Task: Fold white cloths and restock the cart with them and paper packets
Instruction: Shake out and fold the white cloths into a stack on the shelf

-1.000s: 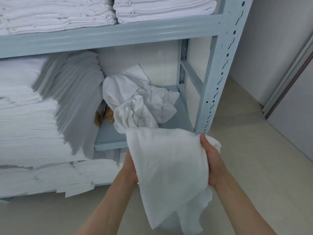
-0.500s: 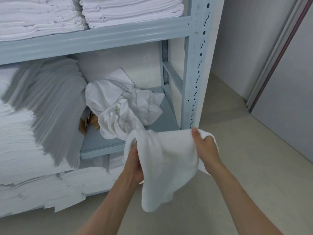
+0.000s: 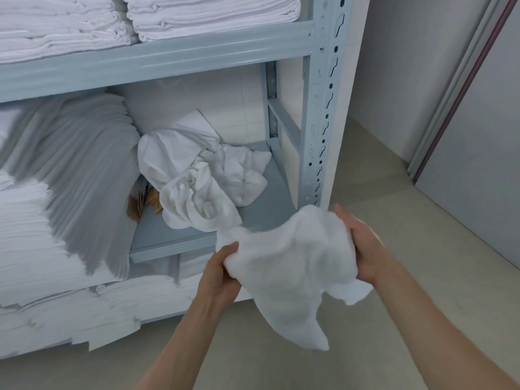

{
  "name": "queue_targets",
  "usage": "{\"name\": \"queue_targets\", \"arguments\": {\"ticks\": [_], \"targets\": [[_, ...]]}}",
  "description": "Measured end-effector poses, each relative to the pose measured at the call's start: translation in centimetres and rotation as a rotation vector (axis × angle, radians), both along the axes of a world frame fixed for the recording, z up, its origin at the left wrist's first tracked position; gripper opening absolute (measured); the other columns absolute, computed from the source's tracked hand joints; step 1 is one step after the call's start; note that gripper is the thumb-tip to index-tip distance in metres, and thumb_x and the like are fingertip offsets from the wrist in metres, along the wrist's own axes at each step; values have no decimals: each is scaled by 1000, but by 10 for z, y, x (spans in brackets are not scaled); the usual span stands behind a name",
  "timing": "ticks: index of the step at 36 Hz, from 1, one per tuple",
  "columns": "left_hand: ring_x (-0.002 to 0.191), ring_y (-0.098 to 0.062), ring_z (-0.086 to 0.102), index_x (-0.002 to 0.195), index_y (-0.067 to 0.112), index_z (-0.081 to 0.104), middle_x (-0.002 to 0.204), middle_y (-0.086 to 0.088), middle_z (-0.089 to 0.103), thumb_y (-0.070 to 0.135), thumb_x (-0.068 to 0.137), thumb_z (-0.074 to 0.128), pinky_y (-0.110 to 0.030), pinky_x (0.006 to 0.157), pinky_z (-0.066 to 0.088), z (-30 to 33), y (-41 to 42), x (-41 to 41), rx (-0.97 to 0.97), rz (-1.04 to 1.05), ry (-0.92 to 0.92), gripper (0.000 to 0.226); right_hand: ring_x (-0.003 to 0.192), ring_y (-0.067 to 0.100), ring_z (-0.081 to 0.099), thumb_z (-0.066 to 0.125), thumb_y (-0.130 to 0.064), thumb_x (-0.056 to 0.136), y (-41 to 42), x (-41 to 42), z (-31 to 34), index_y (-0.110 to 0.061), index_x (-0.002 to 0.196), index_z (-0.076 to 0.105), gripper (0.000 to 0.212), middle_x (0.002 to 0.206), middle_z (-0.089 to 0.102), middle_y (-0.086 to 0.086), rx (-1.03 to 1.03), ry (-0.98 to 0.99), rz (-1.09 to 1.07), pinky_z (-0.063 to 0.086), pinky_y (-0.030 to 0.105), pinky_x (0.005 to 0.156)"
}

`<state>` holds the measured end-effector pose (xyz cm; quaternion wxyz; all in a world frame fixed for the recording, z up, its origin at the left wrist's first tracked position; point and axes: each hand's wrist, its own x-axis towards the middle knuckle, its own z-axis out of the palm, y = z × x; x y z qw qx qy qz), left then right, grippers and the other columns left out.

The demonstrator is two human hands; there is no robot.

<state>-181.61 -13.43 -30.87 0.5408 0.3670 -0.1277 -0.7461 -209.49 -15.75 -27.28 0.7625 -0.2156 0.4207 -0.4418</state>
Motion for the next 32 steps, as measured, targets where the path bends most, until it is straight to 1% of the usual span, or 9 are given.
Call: {"name": "queue_targets", "arguments": {"ticks": [3,7,10,14,18,21,25,28,32], "targets": [[114,-34,65,127,6,62,125,-20,66,12,77,78,-43,84,58,-1,2,-13,-51,-78,33,53,94,30,73,64,-33,87,10,15,-17,-9,95,80,30,103,75,14,51,5,43,59,39,77],[123,-35,59,112,7,68,125,-19,65,39,91,67,-47,97,52,-6,7,-17,-45,-83,131,38,83,31,74,65,-26,79,8,19,-15,-6,80,79,24,89,74,16,16,-84,-40,60,37,69],[112,-34,67,97,11,72,112,-14,71,48,90,64,-49,90,55,-15,8,-11,7,0,241,38,93,31,72,68,-31,81,4,12,-10,-8,95,78,29,98,74,14,-11,-184,-59,59,39,77],[123,-38,60,125,4,67,133,-19,62,48,92,62,-54,94,53,-27,12,-19,121,-106,320,55,108,34,68,76,-42,75,-1,8,-8,-5,113,73,52,114,71,15,-19,-228,2,56,44,88],[127,-40,55,131,-2,60,139,-22,57,46,95,61,-52,102,48,-25,16,-23,212,-245,256,60,111,34,67,63,-39,85,-4,6,-11,-4,110,75,45,121,69,18,-20,-122,31,57,41,85],[118,-37,63,135,3,58,129,-19,64,26,89,68,-48,94,53,-24,5,-17,260,-101,34,52,101,29,72,66,-22,83,-6,-4,-7,-6,100,79,27,113,72,16,-12,29,92,60,36,75],[114,-31,66,129,5,61,125,-17,68,23,89,68,-45,96,52,-8,-15,8,168,59,-118,45,103,25,72,69,-9,84,-24,-32,5,-1,120,68,36,116,72,16,-28,259,85,60,32,73],[116,-24,65,125,11,65,124,-8,70,24,91,68,-41,101,50,7,-29,32,41,136,-265,37,97,23,72,68,-11,91,-40,-55,10,-2,121,64,32,114,72,15,-62,535,25,59,35,80],[112,-22,67,129,13,61,122,-4,71,21,87,74,-39,94,54,18,-43,54,-38,222,-507,45,109,31,63,70,-30,91,-50,-76,-1,-6,126,58,44,123,65,12,-73,1016,-65,51,47,98]]}}
